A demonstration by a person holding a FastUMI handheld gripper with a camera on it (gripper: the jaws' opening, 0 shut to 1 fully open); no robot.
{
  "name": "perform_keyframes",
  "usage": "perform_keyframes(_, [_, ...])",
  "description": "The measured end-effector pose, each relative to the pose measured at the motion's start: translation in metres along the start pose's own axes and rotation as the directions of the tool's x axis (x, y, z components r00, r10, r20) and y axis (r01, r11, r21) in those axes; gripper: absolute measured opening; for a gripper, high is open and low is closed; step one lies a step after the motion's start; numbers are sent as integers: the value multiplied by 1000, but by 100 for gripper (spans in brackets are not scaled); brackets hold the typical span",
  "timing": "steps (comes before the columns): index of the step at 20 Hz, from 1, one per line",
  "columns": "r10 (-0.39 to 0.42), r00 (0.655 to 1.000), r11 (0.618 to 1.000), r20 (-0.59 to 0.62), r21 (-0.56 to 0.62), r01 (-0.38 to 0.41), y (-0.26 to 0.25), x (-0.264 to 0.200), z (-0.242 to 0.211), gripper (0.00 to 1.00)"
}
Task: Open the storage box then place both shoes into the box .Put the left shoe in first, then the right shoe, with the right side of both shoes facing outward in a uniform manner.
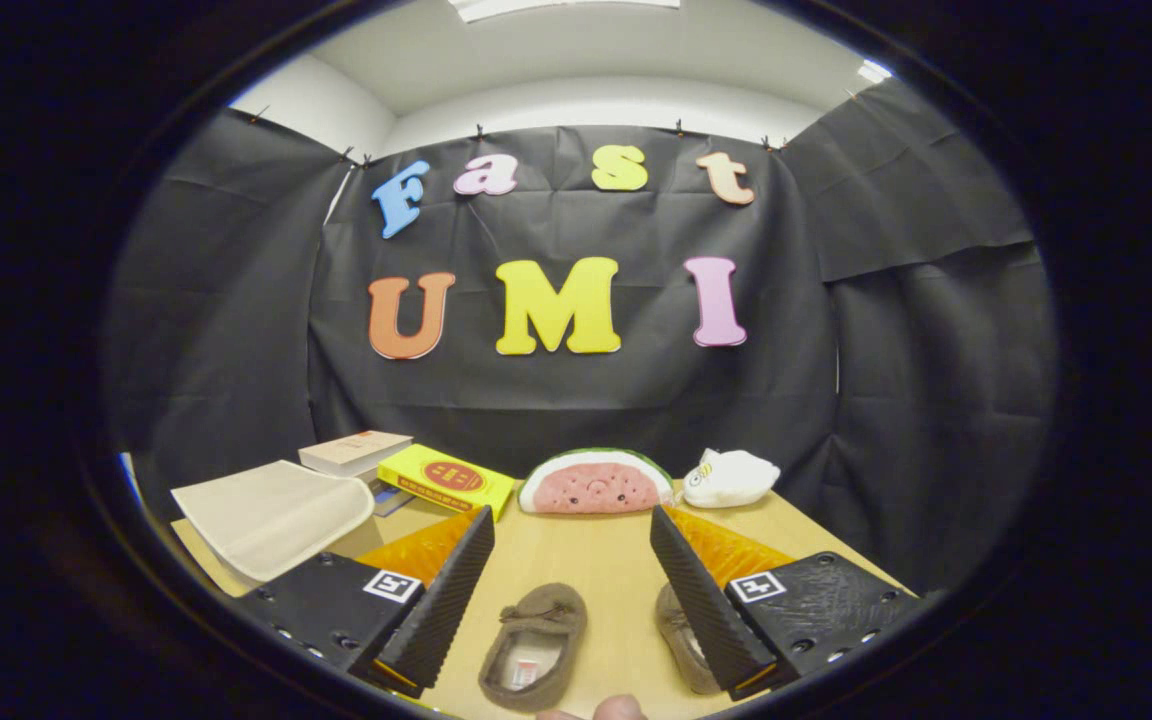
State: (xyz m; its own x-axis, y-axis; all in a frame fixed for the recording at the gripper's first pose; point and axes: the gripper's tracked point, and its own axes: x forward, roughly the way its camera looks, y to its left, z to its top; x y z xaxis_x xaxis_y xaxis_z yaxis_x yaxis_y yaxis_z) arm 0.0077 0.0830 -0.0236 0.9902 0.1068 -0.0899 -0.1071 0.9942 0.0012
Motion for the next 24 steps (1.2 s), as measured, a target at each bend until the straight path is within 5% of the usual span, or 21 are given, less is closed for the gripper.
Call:
perform_keyframes(13, [241,968,963,-72,140,-230,133,17,-32,95])
perform_keyframes(24, [372,915,914,-156,235,-332,228,29,-75,95])
